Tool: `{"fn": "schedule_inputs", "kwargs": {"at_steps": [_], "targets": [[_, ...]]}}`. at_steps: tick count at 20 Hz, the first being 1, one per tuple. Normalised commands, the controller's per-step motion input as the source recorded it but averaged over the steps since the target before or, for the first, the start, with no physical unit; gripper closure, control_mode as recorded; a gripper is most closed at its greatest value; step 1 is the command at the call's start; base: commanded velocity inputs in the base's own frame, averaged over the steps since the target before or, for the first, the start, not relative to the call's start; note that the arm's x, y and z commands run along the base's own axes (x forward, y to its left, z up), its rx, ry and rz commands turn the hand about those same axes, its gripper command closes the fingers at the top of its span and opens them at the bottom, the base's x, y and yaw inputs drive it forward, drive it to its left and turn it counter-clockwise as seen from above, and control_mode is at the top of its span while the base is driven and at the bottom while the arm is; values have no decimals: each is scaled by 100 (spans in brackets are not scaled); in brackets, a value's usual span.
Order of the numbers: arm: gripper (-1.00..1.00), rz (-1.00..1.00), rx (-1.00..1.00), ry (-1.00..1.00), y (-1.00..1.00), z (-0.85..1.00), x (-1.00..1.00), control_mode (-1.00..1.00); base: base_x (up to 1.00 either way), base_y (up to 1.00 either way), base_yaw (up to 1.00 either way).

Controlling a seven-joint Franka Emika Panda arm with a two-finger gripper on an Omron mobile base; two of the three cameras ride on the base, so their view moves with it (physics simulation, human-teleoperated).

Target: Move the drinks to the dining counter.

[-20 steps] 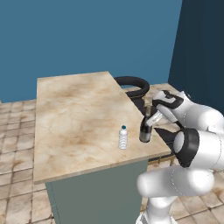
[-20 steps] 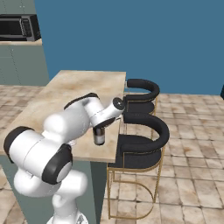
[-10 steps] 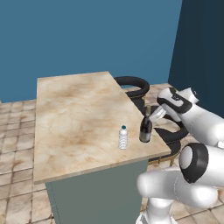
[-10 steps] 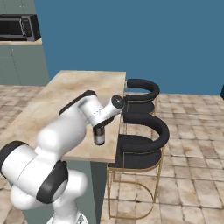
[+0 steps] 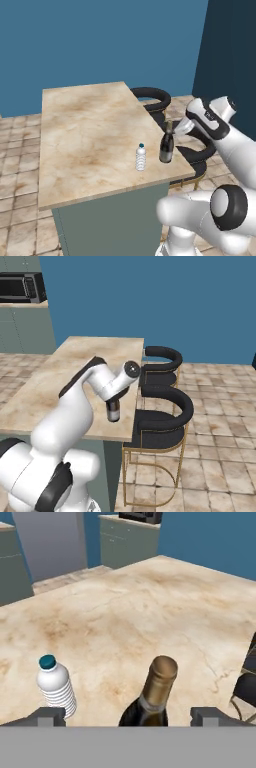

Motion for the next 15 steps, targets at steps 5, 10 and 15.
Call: {"fn": "schedule_inputs", "kwargs": {"at_steps": [5, 10, 15], "targets": [[-100, 0, -3, -7, 0, 47, -9, -100, 0, 0, 0], [-100, 0, -3, -7, 0, 47, -4, -100, 0, 0, 0], [-100, 0, -3, -6, 0, 46, -4, -100, 0, 0, 0]]}}
